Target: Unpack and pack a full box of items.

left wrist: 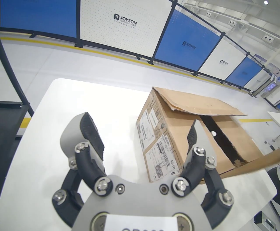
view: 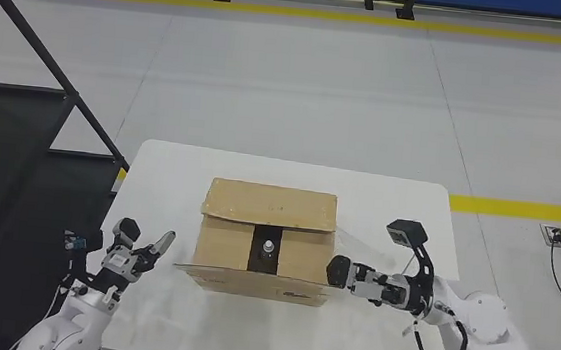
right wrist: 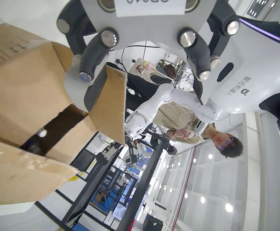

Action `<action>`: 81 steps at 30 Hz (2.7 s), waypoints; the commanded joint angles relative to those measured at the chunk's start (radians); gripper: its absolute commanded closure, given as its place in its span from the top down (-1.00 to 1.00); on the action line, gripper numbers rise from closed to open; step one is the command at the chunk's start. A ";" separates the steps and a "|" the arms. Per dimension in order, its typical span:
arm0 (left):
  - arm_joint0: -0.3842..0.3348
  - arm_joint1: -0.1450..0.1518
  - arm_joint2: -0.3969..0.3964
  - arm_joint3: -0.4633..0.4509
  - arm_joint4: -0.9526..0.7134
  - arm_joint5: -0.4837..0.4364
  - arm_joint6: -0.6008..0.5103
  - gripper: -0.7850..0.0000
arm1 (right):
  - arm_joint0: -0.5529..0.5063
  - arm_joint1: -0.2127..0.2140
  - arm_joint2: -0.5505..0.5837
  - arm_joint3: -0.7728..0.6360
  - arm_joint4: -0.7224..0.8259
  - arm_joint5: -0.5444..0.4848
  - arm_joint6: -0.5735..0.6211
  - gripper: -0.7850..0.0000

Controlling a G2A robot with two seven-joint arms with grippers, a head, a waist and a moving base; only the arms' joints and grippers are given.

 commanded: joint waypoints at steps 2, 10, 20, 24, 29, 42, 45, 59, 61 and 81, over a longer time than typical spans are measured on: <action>0.012 0.005 -0.003 -0.013 0.027 -0.087 -0.005 1.00 | -0.040 0.026 -0.002 -0.097 -0.027 0.019 0.019 1.00; 0.053 0.028 -0.024 -0.022 0.168 -0.351 -0.069 1.00 | -0.076 0.095 -0.092 -0.156 -0.217 0.039 0.039 1.00; 0.056 0.043 -0.008 0.002 0.359 -0.411 -0.070 1.00 | 0.053 0.078 -0.173 0.075 0.124 0.119 -0.012 1.00; 0.049 0.045 0.005 0.018 0.385 -0.404 -0.062 1.00 | 0.075 0.070 -0.167 0.109 0.230 0.153 -0.055 1.00; 0.047 0.046 0.010 0.024 0.387 -0.402 -0.062 1.00 | 0.075 0.070 -0.167 0.109 0.230 0.153 -0.055 1.00; 0.062 0.049 0.017 0.004 0.420 -0.387 -0.054 1.00 | 0.127 0.040 -0.248 0.169 0.129 0.256 -0.324 1.00; 0.070 0.050 0.022 -0.002 0.433 -0.380 -0.040 1.00 | 0.174 0.023 -0.290 0.217 0.072 0.297 -0.431 1.00; 0.091 0.056 0.040 -0.005 0.477 -0.352 0.005 1.00 | 0.258 -0.030 -0.326 0.313 0.169 0.229 -0.545 1.00; 0.090 0.056 0.045 -0.006 0.480 -0.351 0.007 1.00 | 0.274 -0.038 -0.325 0.331 0.172 0.212 -0.581 1.00; 0.095 0.064 0.063 -0.005 0.490 -0.331 0.031 1.00 | 0.565 -0.138 -0.518 0.515 -0.321 0.419 -0.984 1.00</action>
